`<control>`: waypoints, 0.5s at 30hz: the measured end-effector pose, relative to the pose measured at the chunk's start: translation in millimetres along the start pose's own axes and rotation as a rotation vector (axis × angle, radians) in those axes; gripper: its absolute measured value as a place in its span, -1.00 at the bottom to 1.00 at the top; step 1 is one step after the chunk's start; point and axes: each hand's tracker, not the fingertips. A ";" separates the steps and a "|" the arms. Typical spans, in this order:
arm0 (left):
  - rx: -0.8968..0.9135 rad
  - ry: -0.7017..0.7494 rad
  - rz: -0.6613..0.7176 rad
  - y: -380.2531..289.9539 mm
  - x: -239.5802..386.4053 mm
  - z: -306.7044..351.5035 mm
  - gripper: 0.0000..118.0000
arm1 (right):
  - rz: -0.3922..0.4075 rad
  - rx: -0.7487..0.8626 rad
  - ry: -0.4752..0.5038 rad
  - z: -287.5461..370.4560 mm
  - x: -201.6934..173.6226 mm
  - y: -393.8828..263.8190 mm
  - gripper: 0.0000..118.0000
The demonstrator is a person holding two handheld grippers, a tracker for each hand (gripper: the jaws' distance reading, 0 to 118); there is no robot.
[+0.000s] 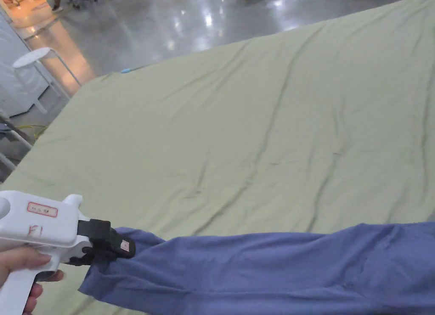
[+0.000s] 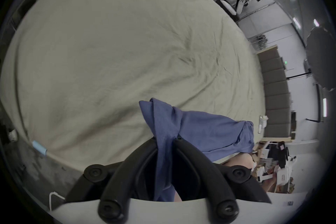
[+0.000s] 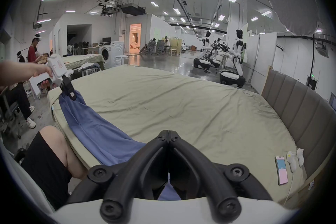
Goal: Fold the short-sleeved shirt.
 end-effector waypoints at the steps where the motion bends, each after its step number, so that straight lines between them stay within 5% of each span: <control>1: 0.008 0.038 0.003 -3.4 20.4 3.2 -0.93 | 0.005 0.007 0.002 1.4 4.1 -2.4 -0.99; 13: -0.069 -0.017 -0.191 -37.7 220.9 -79.5 -0.92 | -0.107 0.073 0.022 32.6 40.0 -37.5 -0.99; 15: -0.111 -0.019 -0.187 -41.0 237.5 -113.1 -0.70 | -0.105 0.068 0.020 37.2 42.3 -42.6 -0.99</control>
